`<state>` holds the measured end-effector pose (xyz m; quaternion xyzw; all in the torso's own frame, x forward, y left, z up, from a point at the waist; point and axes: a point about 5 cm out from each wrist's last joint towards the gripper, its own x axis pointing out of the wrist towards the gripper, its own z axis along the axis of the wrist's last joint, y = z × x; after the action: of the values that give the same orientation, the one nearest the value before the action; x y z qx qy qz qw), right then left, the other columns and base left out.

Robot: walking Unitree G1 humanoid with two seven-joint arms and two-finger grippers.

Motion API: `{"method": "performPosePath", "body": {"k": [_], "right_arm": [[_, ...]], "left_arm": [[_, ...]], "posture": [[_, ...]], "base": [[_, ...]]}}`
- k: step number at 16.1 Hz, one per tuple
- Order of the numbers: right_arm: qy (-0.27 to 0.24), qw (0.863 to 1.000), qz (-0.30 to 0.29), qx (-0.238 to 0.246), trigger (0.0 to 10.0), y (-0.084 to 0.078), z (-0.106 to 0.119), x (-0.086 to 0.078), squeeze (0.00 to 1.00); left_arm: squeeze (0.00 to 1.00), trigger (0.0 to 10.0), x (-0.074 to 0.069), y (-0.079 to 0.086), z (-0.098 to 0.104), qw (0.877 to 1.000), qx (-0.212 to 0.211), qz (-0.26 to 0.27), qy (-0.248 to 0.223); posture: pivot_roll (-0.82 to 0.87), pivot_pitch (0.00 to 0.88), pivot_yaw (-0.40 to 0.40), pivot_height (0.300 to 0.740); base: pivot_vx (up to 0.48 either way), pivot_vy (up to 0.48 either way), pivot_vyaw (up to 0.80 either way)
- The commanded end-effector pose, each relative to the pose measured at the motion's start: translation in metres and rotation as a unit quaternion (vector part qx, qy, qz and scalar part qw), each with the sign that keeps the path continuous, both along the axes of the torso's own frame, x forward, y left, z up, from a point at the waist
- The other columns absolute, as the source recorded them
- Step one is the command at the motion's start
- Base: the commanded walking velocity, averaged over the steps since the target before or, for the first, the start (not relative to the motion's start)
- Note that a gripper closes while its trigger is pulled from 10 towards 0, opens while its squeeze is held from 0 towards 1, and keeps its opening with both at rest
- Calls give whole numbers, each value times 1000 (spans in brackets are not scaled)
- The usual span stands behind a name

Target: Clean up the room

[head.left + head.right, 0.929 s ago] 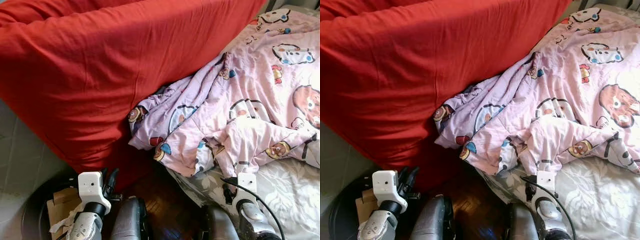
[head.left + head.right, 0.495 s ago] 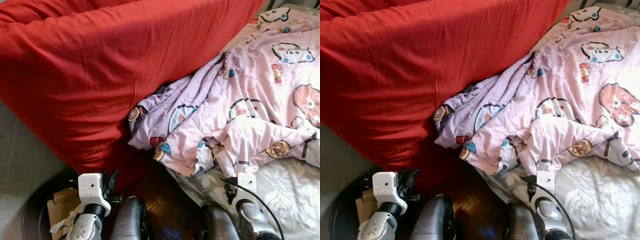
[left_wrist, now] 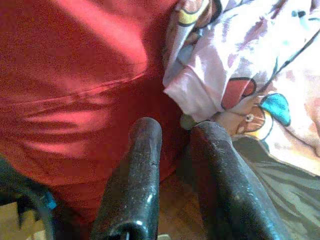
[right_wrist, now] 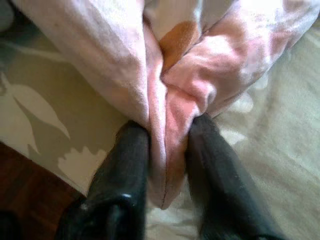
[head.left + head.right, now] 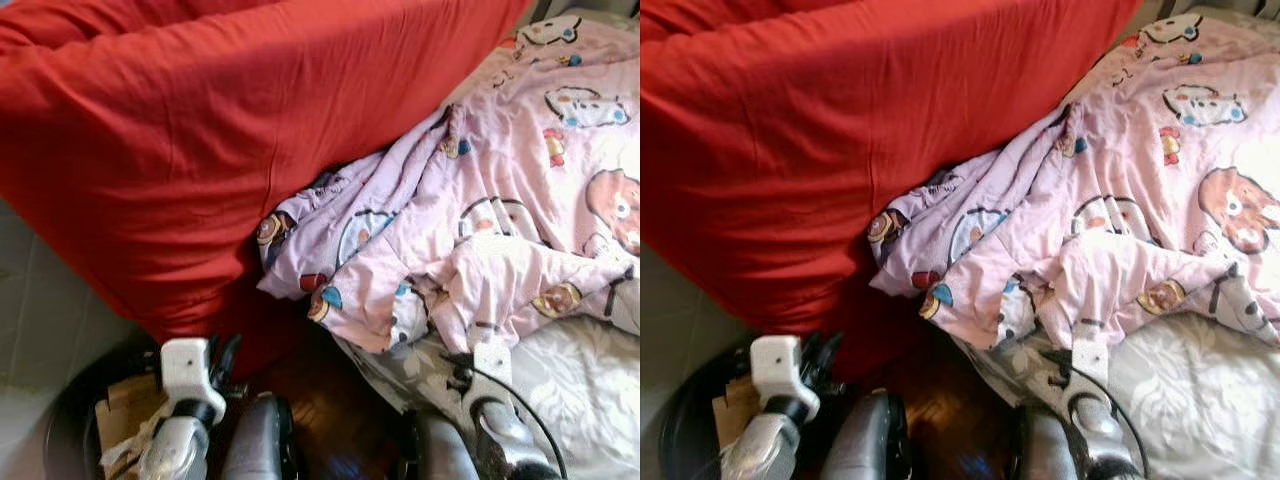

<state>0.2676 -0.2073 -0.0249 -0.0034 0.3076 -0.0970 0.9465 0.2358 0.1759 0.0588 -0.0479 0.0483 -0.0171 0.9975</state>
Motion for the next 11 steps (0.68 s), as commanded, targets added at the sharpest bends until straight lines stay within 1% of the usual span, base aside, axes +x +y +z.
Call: {"method": "performPosePath", "body": {"k": [1, 3, 4, 5, 6, 7, 8, 10, 11], "right_arm": [[16, 1000, -3, 11, 0, 3, -7, -7, 0], [17, 1000, -5, 12, 0, 2, -8, -9, 0], [19, 1000, -9, 13, 0, 0, -11, -13, 0], [22, 1000, -9, 14, 0, -1, -13, -17, 0], [23, 1000, -13, 14, 0, -3, -16, -22, 0], [18, 1000, -18, 17, 0, -5, -16, -23, 0], [13, 1000, -21, 19, 0, -6, -16, -24, 0], [-17, 999, -26, 28, 0, -4, -13, -24, 0], [-32, 999, -26, 30, 0, -4, -11, -23, 0]], "left_arm": [[0, 10000, -5, 7, -10, 1000, 1, 12, 18], [0, 10000, 1, 9, -14, 1000, 2, 14, 22], [0, 10000, 6, 12, -20, 999, 2, 17, 32], [0, 10000, 8, 14, -24, 999, 3, 20, 39], [0, 10000, 13, 15, -29, 999, 2, 24, 45], [0, 10000, 19, 16, -33, 998, 2, 25, 50], [0, 10000, 22, 17, -35, 998, 0, 26, 54], [0, 10000, 23, 23, -49, 995, -4, 44, 84], [0, 10000, 23, 24, -52, 995, -3, 45, 90]], "posture": [[91, 141, 52, 621], [77, 94, 51, 621], [69, 60, 53, 621], [62, 45, 53, 621], [40, 6, 57, 621], [26, 0, 62, 621], [13, 0, 66, 621], [-36, 0, 85, 621], [-48, 0, 91, 621]], "base": [[0, 0, 0], [0, 0, 0], [0, 0, 0], [0, 0, 0], [0, 0, 0], [0, 0, 0], [0, 0, 0], [0, 0, 0], [0, 0, 0]]}}
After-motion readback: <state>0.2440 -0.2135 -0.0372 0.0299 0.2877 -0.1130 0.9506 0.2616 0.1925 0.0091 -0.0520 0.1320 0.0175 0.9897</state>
